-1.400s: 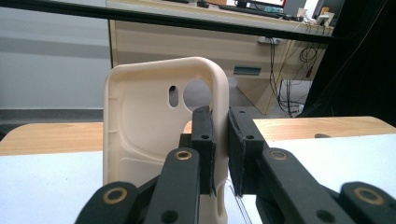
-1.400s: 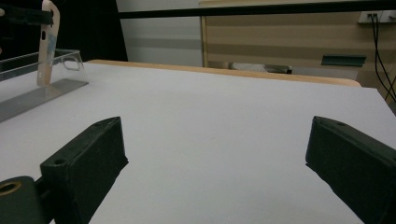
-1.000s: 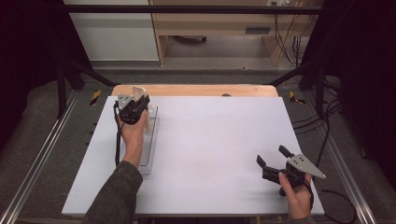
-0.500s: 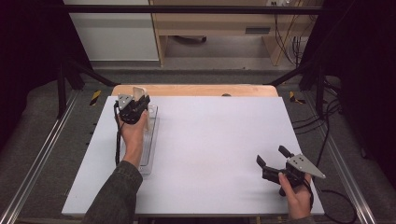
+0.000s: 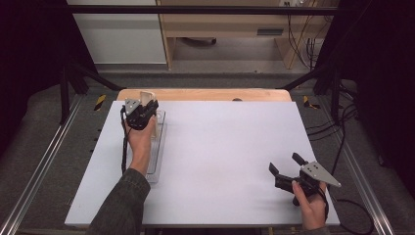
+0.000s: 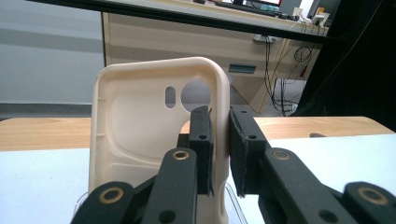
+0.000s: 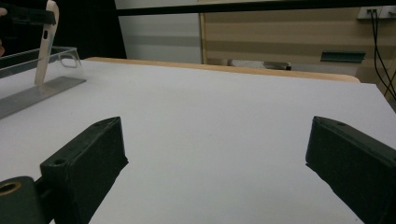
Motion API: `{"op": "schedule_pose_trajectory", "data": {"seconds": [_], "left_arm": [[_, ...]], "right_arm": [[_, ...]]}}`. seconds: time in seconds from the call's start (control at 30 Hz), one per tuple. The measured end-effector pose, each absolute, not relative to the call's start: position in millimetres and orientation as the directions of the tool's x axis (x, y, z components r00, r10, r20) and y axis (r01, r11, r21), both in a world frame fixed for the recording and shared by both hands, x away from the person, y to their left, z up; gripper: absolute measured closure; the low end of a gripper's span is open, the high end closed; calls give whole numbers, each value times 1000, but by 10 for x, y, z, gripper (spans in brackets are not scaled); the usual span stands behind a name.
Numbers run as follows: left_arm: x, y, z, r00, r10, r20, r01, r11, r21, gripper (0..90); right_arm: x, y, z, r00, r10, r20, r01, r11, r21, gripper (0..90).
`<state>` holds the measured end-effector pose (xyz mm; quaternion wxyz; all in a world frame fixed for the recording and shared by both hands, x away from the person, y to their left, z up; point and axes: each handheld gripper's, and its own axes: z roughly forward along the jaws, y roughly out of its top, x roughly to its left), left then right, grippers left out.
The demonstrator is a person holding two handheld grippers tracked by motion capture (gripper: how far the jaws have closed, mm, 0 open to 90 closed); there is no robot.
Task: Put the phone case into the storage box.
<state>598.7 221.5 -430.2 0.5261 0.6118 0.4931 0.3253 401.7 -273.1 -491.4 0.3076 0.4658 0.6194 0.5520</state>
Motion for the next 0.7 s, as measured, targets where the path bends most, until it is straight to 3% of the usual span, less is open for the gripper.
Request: {"op": "schedule_pose_trajectory", "data": {"seconds": [0.7], "left_arm": [[6017,2173,-4341,301,946,-118,269,35,962,784]], "right_arm": [[4020,-2739,-4918,-377,917,132,239,-42,970,49]]}}
